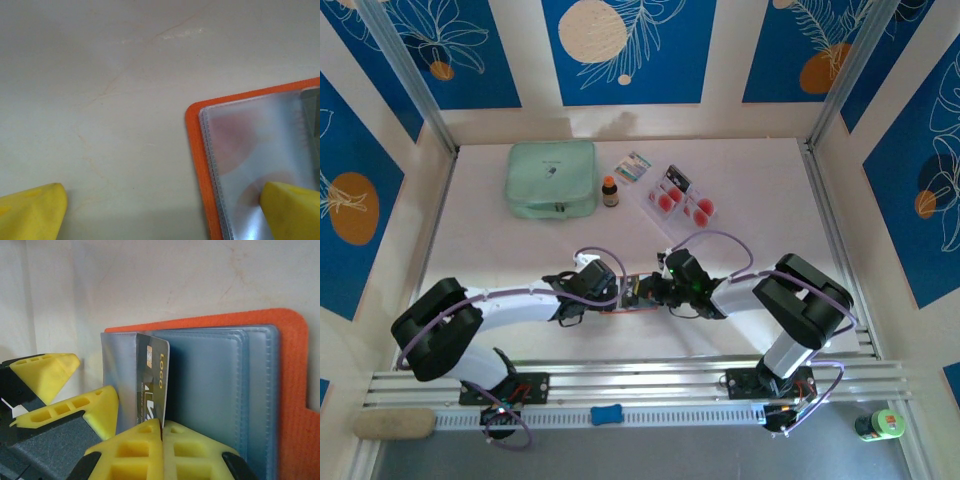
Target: Put the credit cards into the card holder
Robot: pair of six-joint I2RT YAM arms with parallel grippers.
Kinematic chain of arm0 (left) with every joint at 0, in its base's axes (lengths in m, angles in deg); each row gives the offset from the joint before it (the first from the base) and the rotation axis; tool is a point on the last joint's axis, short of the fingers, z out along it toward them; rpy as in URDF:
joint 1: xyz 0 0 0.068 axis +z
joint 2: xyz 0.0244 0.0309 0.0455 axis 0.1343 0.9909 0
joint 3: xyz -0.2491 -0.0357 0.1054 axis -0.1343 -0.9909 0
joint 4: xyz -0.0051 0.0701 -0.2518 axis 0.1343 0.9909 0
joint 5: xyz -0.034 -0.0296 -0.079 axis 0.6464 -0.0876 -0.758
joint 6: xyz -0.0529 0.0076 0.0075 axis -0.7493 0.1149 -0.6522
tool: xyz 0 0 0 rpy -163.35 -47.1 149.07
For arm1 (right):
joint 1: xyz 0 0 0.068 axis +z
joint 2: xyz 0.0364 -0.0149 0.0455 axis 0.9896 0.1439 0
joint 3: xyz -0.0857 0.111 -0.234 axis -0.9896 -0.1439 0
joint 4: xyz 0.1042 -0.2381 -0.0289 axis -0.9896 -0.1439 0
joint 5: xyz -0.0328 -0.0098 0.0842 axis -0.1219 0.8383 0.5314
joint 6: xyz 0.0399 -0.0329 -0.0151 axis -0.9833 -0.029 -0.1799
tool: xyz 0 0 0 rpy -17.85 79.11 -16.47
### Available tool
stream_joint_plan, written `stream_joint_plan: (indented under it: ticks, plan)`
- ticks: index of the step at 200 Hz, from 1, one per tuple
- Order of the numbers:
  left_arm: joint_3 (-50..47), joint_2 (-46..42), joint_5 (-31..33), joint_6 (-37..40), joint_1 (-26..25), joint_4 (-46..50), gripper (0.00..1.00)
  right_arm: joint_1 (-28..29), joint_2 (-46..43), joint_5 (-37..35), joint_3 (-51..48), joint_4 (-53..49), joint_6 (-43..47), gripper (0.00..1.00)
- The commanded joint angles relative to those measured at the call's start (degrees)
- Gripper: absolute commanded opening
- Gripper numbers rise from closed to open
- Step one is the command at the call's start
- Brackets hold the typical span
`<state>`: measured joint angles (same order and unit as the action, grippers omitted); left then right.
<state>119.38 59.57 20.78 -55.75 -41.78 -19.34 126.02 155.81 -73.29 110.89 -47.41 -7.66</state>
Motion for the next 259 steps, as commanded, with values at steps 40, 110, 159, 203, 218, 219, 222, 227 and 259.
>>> stream_joint_plan:
  ticks: [40,110,159,203,218,219,222,227,259]
  plan:
    - [-0.88,0.03,0.27,0.02,0.45,2.08,1.0,0.79,-1.29,-1.11,-1.58,-6.01,-0.03,0.0]
    - [-0.84,-0.01,0.33,0.02,0.45,2.05,1.0,0.71,1.41,0.86,0.94,-7.8,0.15,0.0]
    - [-0.67,-0.08,0.24,0.0,0.47,1.98,1.0,0.62,3.17,2.19,2.24,-8.33,0.23,0.0]
    - [0.36,-0.36,0.48,0.32,0.45,2.38,1.0,-0.45,3.03,5.05,4.19,-11.51,2.74,0.35]
    - [0.93,-1.11,0.33,0.36,0.88,2.56,1.0,-1.67,1.37,6.2,5.21,-15.16,4.96,0.43]
    - [0.94,-1.2,0.34,0.36,0.93,2.6,1.0,-1.71,1.32,6.19,5.33,-15.48,5.1,0.43]
    - [1.02,-1.43,0.22,0.36,1.07,2.61,1.0,-1.94,0.75,6.26,5.55,-16.43,5.61,0.45]
    - [1.1,-1.9,0.17,0.32,1.43,2.7,1.0,-2.33,-0.13,6.27,5.85,-17.9,6.42,0.46]
    - [0.62,-5.45,-0.95,0.11,4.15,3.04,1.0,-4.55,-5.72,6.41,7.58,-26.04,11.35,0.54]
